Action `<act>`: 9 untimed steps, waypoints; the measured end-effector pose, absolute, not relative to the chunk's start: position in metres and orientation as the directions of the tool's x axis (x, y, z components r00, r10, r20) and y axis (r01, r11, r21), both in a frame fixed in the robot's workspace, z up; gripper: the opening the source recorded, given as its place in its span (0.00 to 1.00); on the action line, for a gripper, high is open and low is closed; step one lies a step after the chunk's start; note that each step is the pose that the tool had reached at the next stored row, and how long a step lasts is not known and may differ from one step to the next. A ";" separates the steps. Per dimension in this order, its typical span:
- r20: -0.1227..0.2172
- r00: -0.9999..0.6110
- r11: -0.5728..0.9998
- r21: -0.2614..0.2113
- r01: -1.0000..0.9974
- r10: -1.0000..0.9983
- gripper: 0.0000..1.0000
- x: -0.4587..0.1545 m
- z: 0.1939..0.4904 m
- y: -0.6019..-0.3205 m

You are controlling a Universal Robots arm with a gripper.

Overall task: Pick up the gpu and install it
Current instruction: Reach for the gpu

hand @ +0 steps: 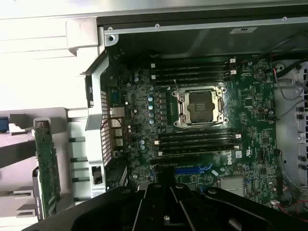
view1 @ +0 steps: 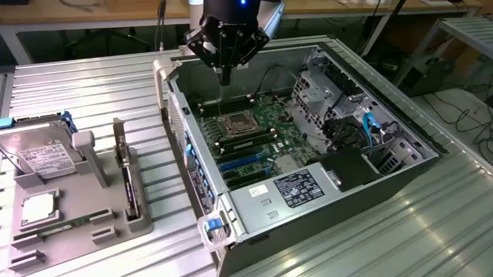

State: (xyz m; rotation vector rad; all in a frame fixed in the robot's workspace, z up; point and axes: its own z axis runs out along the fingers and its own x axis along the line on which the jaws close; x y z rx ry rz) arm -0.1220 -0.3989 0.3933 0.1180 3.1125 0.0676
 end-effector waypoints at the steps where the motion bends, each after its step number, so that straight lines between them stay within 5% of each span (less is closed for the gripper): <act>1: -0.024 -0.997 0.996 0.044 0.075 0.076 0.11 -0.122 0.393 -0.399; 9: -0.024 -0.997 0.996 0.044 0.075 0.076 0.11 -0.127 0.393 -0.399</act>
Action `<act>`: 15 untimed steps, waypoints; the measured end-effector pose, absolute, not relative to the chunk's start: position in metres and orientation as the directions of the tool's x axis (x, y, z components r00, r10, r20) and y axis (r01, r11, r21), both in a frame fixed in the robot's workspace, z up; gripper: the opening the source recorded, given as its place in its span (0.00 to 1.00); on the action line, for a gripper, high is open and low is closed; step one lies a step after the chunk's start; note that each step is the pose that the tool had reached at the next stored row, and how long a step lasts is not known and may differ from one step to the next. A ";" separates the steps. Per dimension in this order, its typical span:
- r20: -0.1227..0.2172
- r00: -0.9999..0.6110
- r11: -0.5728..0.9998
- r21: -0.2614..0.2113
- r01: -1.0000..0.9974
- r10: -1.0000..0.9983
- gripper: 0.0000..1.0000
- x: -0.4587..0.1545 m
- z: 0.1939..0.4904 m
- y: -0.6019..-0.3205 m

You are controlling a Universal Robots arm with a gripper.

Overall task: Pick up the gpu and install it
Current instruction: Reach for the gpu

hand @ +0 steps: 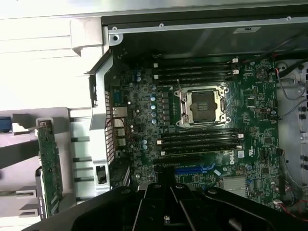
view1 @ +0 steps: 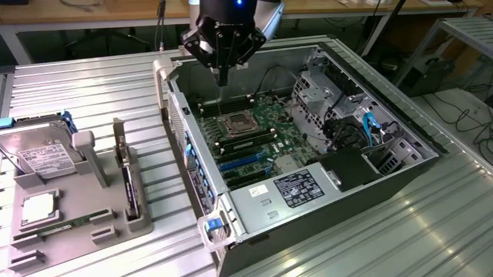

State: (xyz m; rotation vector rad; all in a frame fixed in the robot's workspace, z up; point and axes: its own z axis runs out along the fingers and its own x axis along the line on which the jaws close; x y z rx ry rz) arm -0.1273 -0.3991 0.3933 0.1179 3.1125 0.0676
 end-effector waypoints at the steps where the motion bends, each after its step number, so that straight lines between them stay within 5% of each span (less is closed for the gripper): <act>1: -0.024 -0.997 0.996 0.044 0.075 0.076 0.11 -0.128 0.393 -0.399; 15: -0.024 -0.997 0.996 0.044 0.075 0.076 0.11 -0.138 0.393 -0.399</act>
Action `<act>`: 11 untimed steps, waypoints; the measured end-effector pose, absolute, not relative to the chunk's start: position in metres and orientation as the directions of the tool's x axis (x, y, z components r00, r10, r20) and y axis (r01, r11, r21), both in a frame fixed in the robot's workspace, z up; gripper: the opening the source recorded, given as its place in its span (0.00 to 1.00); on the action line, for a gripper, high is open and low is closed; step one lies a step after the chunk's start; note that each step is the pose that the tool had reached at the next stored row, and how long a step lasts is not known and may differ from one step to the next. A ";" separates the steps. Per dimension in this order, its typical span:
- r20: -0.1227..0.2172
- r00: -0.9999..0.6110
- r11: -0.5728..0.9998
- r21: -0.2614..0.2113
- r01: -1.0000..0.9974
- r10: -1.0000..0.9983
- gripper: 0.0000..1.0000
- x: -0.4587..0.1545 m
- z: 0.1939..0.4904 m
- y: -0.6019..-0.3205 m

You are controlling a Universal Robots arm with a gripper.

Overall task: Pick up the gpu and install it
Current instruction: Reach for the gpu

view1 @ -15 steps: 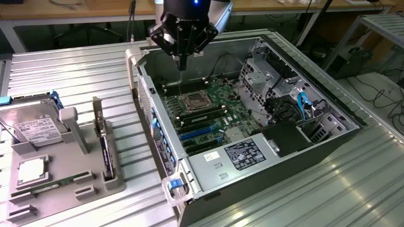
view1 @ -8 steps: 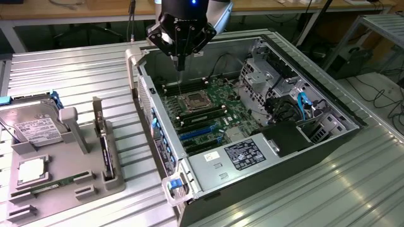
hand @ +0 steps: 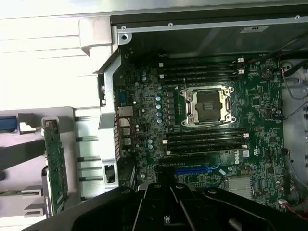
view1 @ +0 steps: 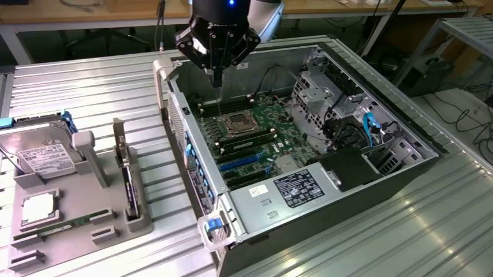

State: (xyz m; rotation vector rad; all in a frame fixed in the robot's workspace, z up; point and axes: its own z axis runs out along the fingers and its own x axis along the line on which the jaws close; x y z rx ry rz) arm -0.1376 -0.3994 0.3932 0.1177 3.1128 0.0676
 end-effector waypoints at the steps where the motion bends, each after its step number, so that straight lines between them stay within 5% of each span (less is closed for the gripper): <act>1: -0.024 -0.997 0.996 0.044 0.074 0.075 0.11 -0.139 0.393 -0.399; 11: -0.024 -0.997 0.997 0.044 0.070 0.071 0.11 -0.149 0.393 -0.400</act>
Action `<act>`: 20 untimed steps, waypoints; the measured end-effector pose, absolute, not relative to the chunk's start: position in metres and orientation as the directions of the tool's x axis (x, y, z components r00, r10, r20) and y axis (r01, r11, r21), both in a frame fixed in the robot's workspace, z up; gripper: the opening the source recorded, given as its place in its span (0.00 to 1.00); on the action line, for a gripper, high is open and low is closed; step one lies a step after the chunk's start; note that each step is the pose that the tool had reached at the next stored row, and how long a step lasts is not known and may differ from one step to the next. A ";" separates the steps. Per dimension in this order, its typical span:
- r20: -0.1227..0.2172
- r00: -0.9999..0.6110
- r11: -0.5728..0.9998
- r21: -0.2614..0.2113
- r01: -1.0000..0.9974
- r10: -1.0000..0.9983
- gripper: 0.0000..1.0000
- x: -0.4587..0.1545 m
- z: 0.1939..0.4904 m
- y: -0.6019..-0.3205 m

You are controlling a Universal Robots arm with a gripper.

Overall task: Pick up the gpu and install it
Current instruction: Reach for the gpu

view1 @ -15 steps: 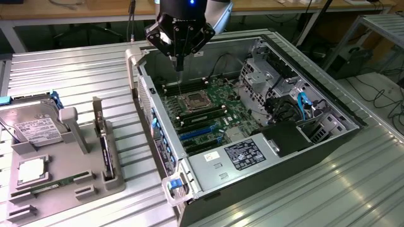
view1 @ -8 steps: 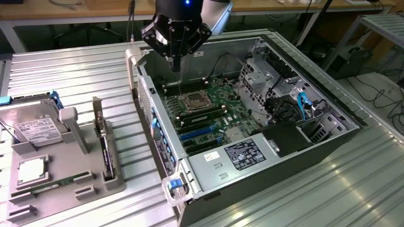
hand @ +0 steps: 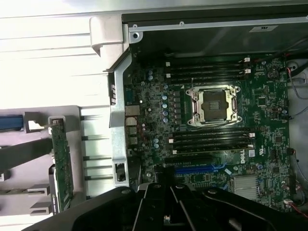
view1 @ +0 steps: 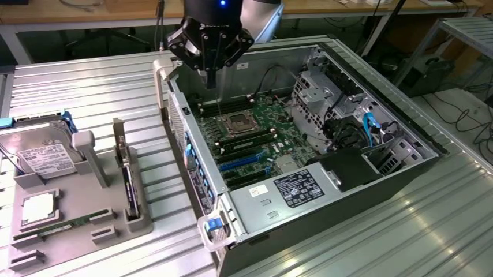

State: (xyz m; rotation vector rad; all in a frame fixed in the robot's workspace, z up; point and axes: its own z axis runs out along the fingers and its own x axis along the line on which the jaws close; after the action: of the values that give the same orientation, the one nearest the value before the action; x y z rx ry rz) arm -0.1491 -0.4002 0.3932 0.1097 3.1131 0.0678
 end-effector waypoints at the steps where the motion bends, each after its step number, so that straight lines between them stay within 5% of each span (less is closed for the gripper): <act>1: -0.024 -0.997 0.997 0.044 0.069 0.070 0.11 -0.150 0.393 -0.400; 20: -0.024 -0.998 0.997 0.044 0.062 0.063 0.11 -0.167 0.393 -0.402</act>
State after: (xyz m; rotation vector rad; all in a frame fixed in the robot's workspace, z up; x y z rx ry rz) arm -0.1670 -0.4017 0.3931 0.0971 3.1138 0.0679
